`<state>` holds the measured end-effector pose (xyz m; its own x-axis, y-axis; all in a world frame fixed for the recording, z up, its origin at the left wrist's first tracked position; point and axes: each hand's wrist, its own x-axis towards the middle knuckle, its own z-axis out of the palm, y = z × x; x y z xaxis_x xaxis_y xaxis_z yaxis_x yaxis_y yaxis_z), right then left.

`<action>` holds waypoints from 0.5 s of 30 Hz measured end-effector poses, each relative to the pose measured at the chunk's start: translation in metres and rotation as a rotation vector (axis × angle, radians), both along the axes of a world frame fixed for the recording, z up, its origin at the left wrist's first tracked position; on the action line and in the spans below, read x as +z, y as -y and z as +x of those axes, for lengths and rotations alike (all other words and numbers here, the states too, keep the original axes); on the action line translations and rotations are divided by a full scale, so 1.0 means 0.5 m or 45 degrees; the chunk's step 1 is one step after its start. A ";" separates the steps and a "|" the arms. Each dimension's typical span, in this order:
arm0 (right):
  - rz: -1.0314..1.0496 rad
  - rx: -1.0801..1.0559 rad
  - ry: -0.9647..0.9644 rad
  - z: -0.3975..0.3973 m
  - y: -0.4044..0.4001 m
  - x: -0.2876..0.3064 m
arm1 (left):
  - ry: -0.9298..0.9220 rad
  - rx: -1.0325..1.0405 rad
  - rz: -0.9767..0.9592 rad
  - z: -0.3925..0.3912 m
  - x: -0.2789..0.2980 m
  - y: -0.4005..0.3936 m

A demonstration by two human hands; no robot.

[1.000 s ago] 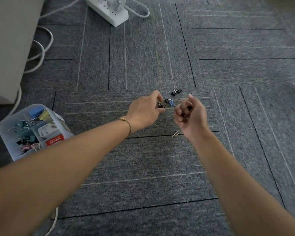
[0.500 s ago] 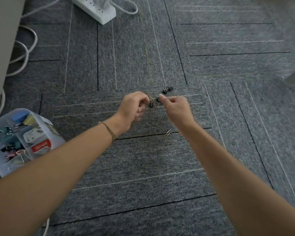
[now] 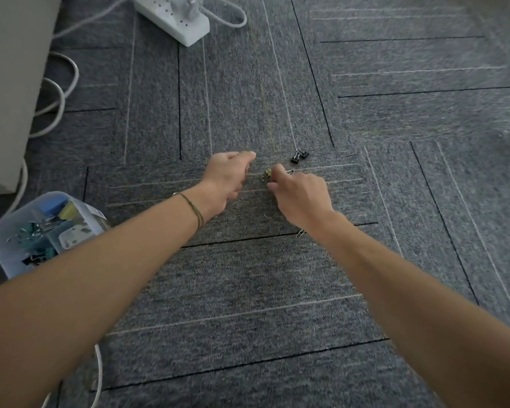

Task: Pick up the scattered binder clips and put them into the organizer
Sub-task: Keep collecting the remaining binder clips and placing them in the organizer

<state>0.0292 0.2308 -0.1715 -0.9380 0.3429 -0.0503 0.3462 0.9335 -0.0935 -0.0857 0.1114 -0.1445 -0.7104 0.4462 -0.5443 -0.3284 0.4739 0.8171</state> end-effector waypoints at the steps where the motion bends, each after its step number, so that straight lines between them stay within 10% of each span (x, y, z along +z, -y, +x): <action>1: -0.026 -0.033 -0.012 -0.003 -0.003 0.000 | -0.155 -0.035 -0.079 -0.001 -0.005 -0.004; 9: -2.350 -0.800 -0.663 0.035 -0.037 0.045 | -0.945 -0.610 -0.540 0.014 -0.026 -0.035; 15: -2.425 -0.919 -0.669 0.062 -0.056 0.057 | -1.241 -0.767 -0.627 0.022 -0.037 -0.057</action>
<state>0.0603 0.2587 -0.1431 -0.7332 0.4225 -0.5328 0.1461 -0.6673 -0.7303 -0.0747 0.1401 -0.1631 -0.6651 0.7389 -0.1079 0.6896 0.6632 0.2910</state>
